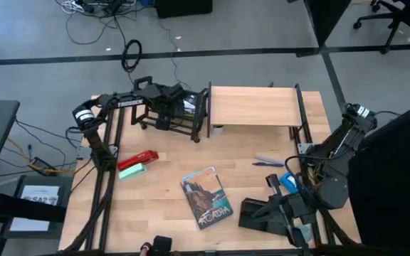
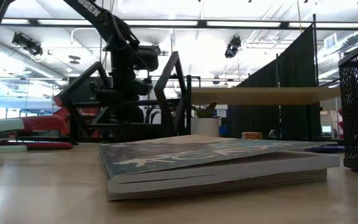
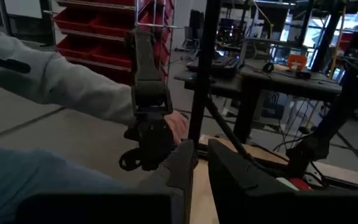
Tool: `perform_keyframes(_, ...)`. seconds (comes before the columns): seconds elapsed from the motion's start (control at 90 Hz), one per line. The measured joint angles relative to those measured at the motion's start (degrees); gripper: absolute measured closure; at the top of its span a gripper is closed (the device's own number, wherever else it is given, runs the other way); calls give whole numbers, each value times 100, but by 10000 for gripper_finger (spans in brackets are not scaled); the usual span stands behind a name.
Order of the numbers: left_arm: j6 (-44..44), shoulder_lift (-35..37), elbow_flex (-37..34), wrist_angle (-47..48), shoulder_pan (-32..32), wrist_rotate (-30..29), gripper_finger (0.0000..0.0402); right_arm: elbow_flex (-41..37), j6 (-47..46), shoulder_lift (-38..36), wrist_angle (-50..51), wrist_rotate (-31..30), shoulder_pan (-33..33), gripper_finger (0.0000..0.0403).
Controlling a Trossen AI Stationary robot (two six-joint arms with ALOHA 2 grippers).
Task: Stock shelves
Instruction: Remove the black book from the black bookshelf
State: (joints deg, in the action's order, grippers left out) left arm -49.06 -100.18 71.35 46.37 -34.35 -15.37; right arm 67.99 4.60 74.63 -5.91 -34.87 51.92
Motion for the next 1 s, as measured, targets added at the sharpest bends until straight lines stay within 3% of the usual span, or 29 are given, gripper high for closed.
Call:
perform_keyframes(0.444, -283, -15, 61, -486, 0, -645, 261, 0, 0, 0, 9, 0, -87, 382)
perform_keyframes(1.0, 218, -244, 75, -408, -249, -52, 268, 0, 5, 0, 30, 0, -223, 382)
